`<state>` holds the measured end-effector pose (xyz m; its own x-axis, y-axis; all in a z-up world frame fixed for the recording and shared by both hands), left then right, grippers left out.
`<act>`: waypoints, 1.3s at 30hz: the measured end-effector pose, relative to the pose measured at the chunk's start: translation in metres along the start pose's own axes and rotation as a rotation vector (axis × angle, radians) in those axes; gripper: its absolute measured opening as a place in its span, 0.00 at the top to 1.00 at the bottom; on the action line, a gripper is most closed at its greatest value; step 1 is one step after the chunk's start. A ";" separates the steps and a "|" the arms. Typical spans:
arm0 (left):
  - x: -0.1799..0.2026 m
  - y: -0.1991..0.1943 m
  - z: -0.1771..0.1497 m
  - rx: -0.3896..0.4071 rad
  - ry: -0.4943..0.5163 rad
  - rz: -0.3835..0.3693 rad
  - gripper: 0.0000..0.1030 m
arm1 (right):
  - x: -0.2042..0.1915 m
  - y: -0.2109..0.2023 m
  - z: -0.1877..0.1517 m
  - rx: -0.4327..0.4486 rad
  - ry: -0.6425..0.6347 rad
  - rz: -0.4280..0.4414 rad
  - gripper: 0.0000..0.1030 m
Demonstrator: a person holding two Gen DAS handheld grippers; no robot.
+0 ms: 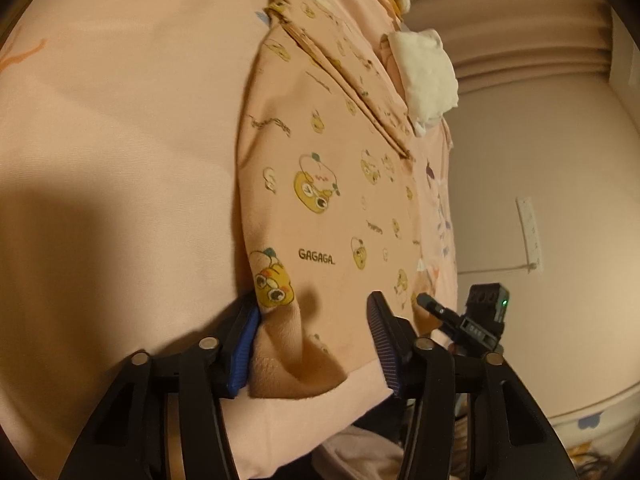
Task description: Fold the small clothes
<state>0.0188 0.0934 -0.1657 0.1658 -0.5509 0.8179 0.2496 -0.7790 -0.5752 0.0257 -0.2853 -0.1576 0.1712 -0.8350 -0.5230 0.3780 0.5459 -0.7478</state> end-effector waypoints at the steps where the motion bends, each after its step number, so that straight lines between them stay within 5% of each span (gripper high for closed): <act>1: -0.002 0.002 -0.001 -0.003 0.000 0.020 0.75 | 0.000 0.000 -0.002 -0.006 -0.007 -0.004 0.86; 4: -0.014 0.001 -0.002 0.003 -0.054 0.007 0.87 | -0.001 -0.002 -0.008 -0.017 -0.029 -0.027 0.93; 8: -0.014 -0.009 0.002 0.040 -0.087 -0.043 0.88 | -0.008 -0.012 -0.001 0.043 -0.022 0.031 0.94; 17: 0.038 -0.032 0.024 0.127 0.013 -0.204 0.92 | -0.031 -0.036 0.038 0.203 -0.053 0.131 0.94; 28: 0.054 -0.037 0.052 0.167 0.016 -0.254 1.00 | -0.040 -0.042 0.076 0.266 -0.091 0.123 0.94; 33: 0.056 -0.024 0.057 0.151 0.017 -0.222 1.00 | -0.042 -0.037 0.089 0.269 -0.097 0.127 0.94; 39: 0.027 -0.017 0.050 0.105 -0.052 -0.099 1.00 | -0.043 -0.031 0.085 0.238 -0.105 0.123 0.92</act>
<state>0.0667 0.1065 -0.1336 0.1839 -0.4546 0.8715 0.3648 -0.7917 -0.4900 0.0838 -0.2723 -0.0766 0.3178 -0.7726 -0.5496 0.5489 0.6226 -0.5578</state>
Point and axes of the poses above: each gripper's, at about its wrist camera, not at the fingertips, and y roughly the way its jaws point, x to its right, z to its top, the point moved 3 cm from there along y, roughly the way its jaws point, and after that the axes turned 11 degrees about -y, right-handed, at the moved point
